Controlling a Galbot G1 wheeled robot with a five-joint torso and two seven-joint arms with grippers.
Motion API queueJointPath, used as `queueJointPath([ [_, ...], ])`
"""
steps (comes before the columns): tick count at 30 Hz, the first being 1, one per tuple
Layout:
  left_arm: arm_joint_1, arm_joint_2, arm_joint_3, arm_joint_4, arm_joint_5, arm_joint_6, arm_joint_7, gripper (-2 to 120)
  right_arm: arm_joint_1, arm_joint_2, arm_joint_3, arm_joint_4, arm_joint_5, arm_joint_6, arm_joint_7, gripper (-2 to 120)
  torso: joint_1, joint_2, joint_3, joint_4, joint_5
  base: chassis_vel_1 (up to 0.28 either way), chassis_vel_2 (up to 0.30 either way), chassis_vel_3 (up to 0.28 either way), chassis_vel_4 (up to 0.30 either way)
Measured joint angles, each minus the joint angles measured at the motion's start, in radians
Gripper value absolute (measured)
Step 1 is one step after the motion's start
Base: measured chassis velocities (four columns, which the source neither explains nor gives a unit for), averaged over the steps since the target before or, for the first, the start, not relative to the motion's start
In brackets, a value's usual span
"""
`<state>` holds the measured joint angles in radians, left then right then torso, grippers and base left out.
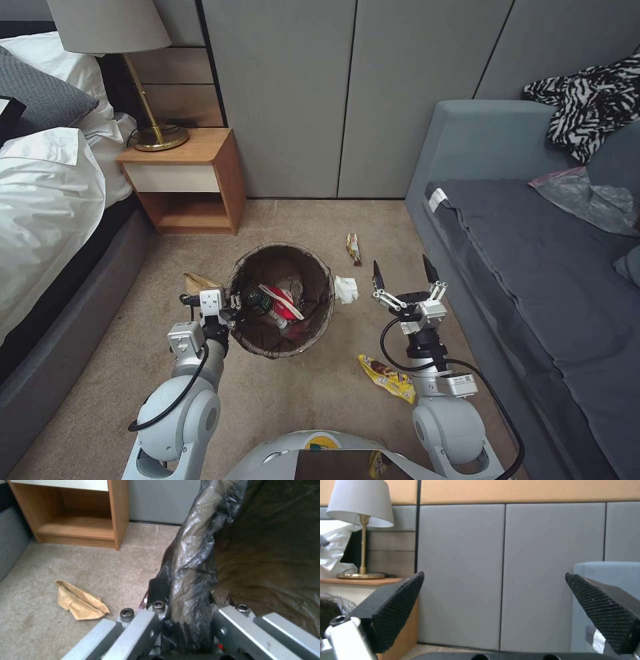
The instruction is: Pick up the trash bin, then pick up the garbage from the floor and place it into the trash bin.
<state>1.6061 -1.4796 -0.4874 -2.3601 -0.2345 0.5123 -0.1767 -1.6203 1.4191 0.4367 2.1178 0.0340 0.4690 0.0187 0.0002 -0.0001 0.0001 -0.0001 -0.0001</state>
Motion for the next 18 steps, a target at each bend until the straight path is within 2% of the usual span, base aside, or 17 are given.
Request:
queueJointPath([
  [7, 0.001, -0.001, 0.000, -0.001, 0.001, 0.001, -0.001, 2, -0.020, -0.007, -0.013, 0.008, -0.025, -0.065, 0.027, 100, 0.000, 0.000, 0.000, 0.0001, 0.0001, 0.032, -0.027, -0.033, 0.029],
  [9, 0.001, -0.001, 0.000, -0.002, 0.001, 0.001, -0.001, 2, -0.052, -0.016, -0.011, 0.029, -0.031, -0.126, 0.005, 100, 0.000, 0.000, 0.000, 0.0001, 0.0001, 0.000, 0.000, 0.000, 0.000],
  [18, -0.001, 0.000, -0.001, -0.002, 0.000, 0.002, 0.000, 2, -0.135, -0.042, -0.007, 0.061, -0.026, -0.291, -0.037, 100, 0.000, 0.000, 0.000, 0.0000, 0.0000, 0.000, 0.000, 0.000, 0.000],
])
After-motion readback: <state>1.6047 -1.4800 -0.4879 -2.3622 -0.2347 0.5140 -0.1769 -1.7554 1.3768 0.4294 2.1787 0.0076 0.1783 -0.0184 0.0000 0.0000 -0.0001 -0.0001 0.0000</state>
